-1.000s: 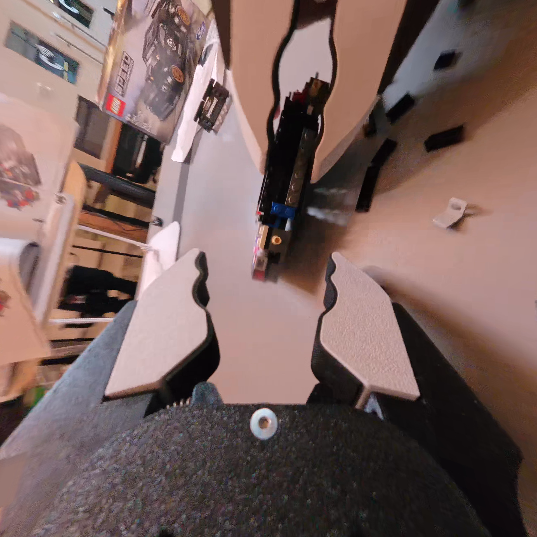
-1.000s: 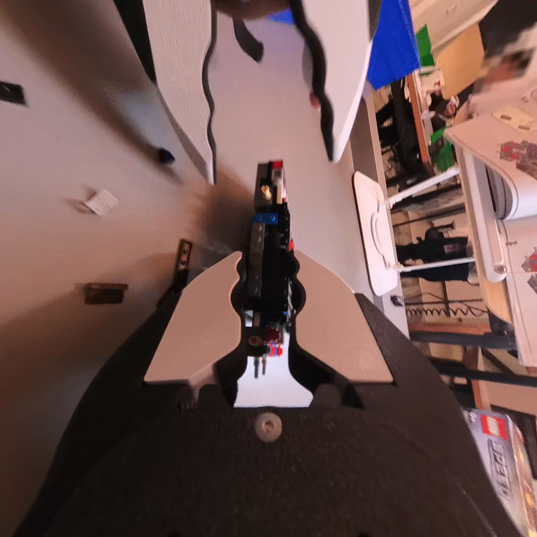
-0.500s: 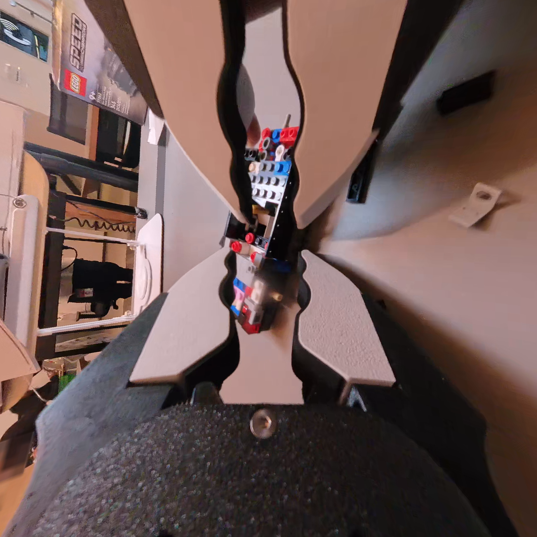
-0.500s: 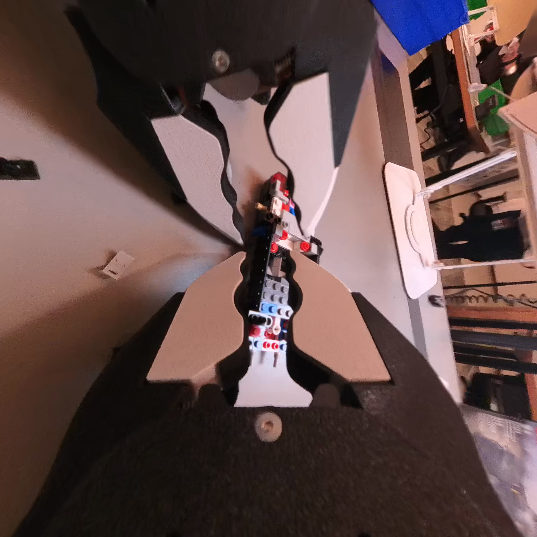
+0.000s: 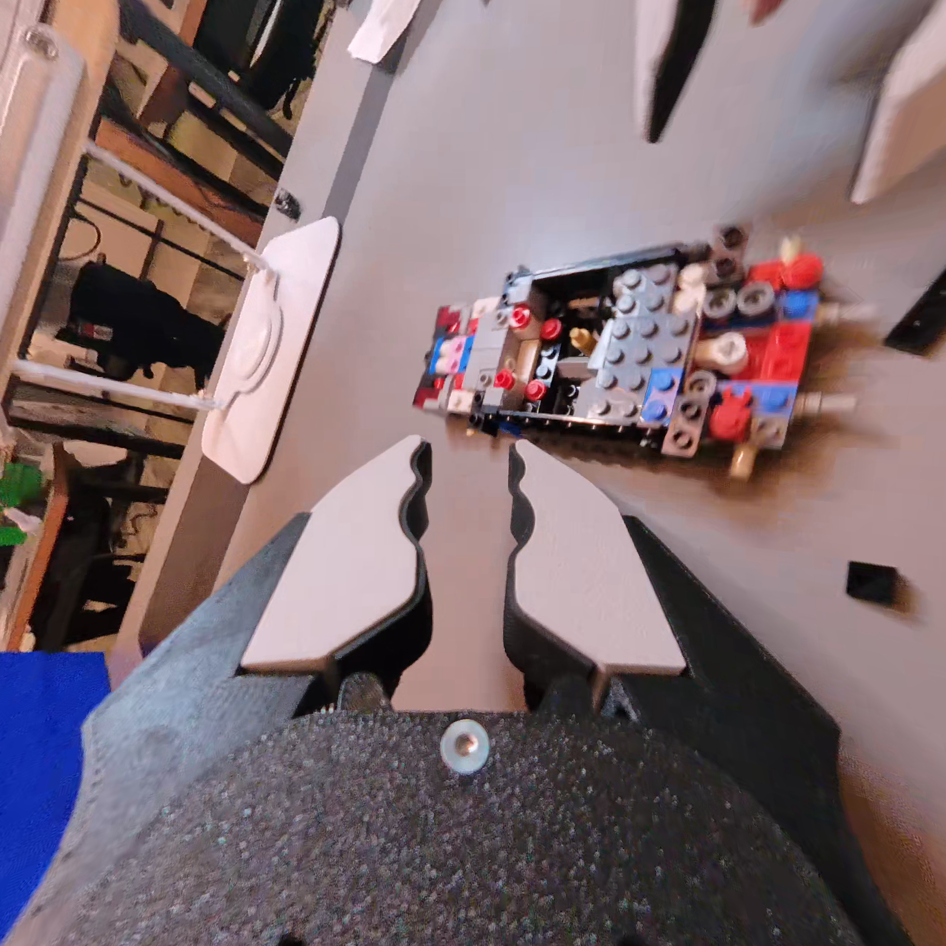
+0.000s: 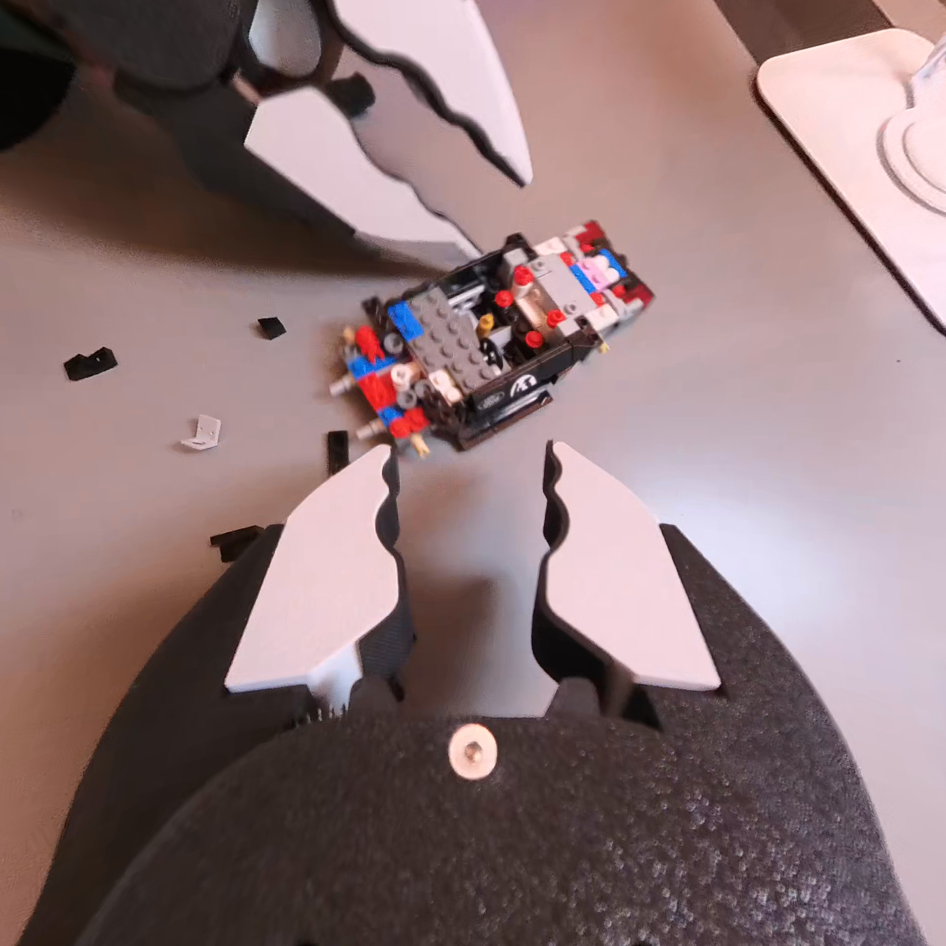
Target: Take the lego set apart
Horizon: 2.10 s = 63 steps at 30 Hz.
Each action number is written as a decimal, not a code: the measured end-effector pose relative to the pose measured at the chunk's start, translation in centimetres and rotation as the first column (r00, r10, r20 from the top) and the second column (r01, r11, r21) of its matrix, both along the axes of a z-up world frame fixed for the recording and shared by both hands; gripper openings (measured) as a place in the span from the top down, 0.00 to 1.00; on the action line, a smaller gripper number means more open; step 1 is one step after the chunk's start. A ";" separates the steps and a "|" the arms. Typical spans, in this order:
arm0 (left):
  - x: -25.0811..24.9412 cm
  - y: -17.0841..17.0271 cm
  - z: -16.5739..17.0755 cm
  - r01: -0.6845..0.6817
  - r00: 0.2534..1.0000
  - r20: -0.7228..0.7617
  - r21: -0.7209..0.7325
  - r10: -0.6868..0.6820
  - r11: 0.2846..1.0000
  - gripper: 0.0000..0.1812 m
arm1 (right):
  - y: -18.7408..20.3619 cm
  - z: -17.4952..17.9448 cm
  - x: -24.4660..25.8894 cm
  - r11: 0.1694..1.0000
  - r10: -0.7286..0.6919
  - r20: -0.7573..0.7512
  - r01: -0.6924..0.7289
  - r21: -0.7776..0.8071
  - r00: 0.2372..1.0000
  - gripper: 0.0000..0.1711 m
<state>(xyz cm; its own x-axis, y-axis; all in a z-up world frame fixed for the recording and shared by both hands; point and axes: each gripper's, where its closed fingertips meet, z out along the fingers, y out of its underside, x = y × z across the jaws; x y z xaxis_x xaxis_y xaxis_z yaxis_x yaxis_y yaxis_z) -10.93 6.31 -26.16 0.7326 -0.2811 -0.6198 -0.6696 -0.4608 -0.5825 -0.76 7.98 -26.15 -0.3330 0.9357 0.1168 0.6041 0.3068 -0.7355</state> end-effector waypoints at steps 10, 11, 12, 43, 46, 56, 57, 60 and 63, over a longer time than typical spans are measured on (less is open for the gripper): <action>-0.3 -1.1 1.8 -0.015 0.977 0.211 0.042 0.006 0.999 0.84 | -1.7 -0.6 -0.2 0.998 0.053 0.007 -0.053 0.039 0.999 0.70; 0.0 -1.2 2.0 -0.005 0.971 0.241 0.048 -0.007 0.999 0.83 | -1.9 -0.6 -0.2 0.998 0.056 0.004 -0.056 0.039 0.998 0.70; 0.2 -1.3 2.2 0.006 0.963 0.268 0.052 -0.020 0.999 0.82 | -2.0 -0.6 -0.3 0.997 0.061 0.003 -0.061 0.037 0.998 0.70; 5.7 -2.6 -0.4 0.164 0.851 0.520 -0.133 -0.072 0.977 0.71 | -0.8 1.2 -1.1 0.992 0.037 -0.151 -0.018 0.124 0.988 0.77; 5.9 -2.6 -0.2 0.180 0.863 0.496 -0.116 -0.100 0.977 0.72 | -0.6 1.2 -1.1 0.993 0.029 -0.151 -0.011 0.121 0.988 0.77; 5.1 -2.5 -0.5 0.161 0.864 0.496 -0.118 -0.083 0.980 0.78 | -0.6 1.2 -1.2 0.993 0.012 -0.163 0.007 0.115 0.987 0.78; 5.0 -2.5 -0.5 0.157 0.868 0.490 -0.115 -0.081 0.981 0.78 | -0.5 1.3 -1.2 0.993 0.008 -0.165 0.012 0.116 0.986 0.78; 4.5 -2.3 -0.5 0.142 0.870 0.488 -0.106 -0.073 0.984 0.80 | -0.1 1.3 -1.3 0.991 -0.007 -0.173 0.031 0.133 0.985 0.78; 2.8 -1.7 -0.4 0.066 0.896 0.444 -0.079 -0.024 0.995 0.81 | 0.2 1.5 -1.3 0.990 -0.026 -0.179 0.051 0.134 0.983 0.78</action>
<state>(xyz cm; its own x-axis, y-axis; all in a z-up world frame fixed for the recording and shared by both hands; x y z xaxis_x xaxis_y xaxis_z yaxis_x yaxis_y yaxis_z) -8.14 4.57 -26.55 0.9101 -0.3598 -0.2059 -0.3744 -0.5004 -0.7806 -2.07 8.19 -24.67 -0.2596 0.9181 0.2994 0.4816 0.3918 -0.7839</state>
